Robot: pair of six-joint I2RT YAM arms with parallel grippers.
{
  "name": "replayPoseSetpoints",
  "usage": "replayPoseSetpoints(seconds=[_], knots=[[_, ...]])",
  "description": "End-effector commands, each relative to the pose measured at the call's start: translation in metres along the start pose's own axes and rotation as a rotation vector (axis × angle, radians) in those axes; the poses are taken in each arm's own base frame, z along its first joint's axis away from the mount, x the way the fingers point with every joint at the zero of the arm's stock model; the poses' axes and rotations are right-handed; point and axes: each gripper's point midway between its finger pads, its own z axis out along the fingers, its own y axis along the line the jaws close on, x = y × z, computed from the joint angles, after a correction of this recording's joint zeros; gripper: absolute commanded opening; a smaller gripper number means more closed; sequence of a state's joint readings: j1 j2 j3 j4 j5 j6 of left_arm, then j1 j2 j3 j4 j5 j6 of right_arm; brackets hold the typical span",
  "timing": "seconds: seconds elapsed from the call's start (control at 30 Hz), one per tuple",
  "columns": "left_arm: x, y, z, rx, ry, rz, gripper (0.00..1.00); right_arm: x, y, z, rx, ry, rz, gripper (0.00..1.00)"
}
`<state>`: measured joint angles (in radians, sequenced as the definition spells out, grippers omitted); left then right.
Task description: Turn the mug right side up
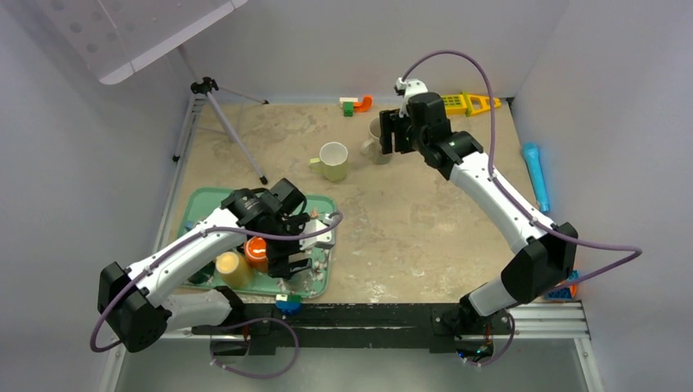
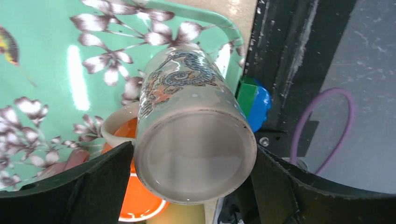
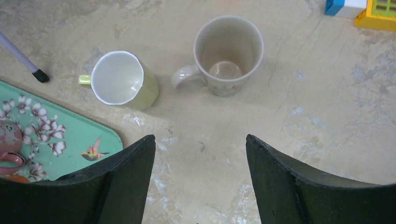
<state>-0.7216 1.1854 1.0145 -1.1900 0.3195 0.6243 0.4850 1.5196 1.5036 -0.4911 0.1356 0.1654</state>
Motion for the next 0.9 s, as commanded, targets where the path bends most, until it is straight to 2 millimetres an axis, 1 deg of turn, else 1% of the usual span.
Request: replayPoseSetpoints(seconds=[0.0,0.03,0.07,0.1,0.2,0.33,0.4,0.43,0.47,0.53,0.6,0.63,0.7,0.73,0.8,0.87], knots=[[-0.017,0.048,-0.009,-0.245,-0.052,0.081,0.88,-0.007,0.005,-0.011,-0.037,-0.066,0.033,0.74],[-0.024,0.056,-0.014,-0.289,-0.081,0.09,0.79,-0.006,0.005,-0.012,-0.037,-0.067,0.035,0.74],[-0.031,0.062,-0.02,-0.321,-0.109,0.093,0.73,-0.003,0.005,-0.013,-0.038,-0.064,0.035,0.74],[-0.038,0.065,-0.025,-0.334,-0.138,0.097,0.71,0.0,0.004,-0.014,-0.04,-0.062,0.037,0.74],[-0.049,0.066,-0.028,-0.29,-0.17,0.104,0.7,0.011,0.007,-0.016,-0.06,-0.05,0.042,0.74],[-0.053,0.079,-0.016,-0.234,-0.137,0.046,0.68,0.032,0.013,-0.016,-0.106,-0.024,0.061,0.74],[-0.056,0.08,-0.014,-0.193,-0.152,0.036,0.67,0.04,0.02,-0.017,-0.141,-0.015,0.066,0.74],[-0.058,0.077,-0.016,-0.165,-0.17,0.045,0.67,0.044,0.024,-0.017,-0.159,-0.014,0.07,0.74],[-0.061,0.072,-0.019,-0.132,-0.193,0.068,0.68,0.049,0.032,-0.018,-0.199,-0.012,0.074,0.74],[-0.062,0.054,-0.024,-0.055,-0.229,0.136,0.68,0.057,0.052,-0.02,-0.284,-0.009,0.089,0.75],[-0.058,0.038,-0.026,-0.003,-0.244,0.219,0.7,0.064,0.071,-0.02,-0.336,-0.001,0.122,0.75],[-0.053,0.032,-0.027,0.012,-0.243,0.262,0.74,0.068,0.078,-0.019,-0.337,0.009,0.137,0.74],[-0.046,0.029,-0.025,0.016,-0.228,0.313,0.86,0.074,0.095,-0.016,-0.342,0.02,0.161,0.75],[-0.046,0.03,-0.026,0.006,-0.228,0.309,0.92,0.077,0.108,-0.015,-0.365,0.029,0.166,0.75],[-0.05,0.035,-0.029,-0.014,-0.231,0.273,0.98,0.081,0.133,-0.011,-0.432,0.052,0.189,0.75],[-0.057,0.034,-0.037,-0.031,-0.261,0.23,1.0,0.084,0.151,-0.004,-0.491,0.078,0.21,0.75]])
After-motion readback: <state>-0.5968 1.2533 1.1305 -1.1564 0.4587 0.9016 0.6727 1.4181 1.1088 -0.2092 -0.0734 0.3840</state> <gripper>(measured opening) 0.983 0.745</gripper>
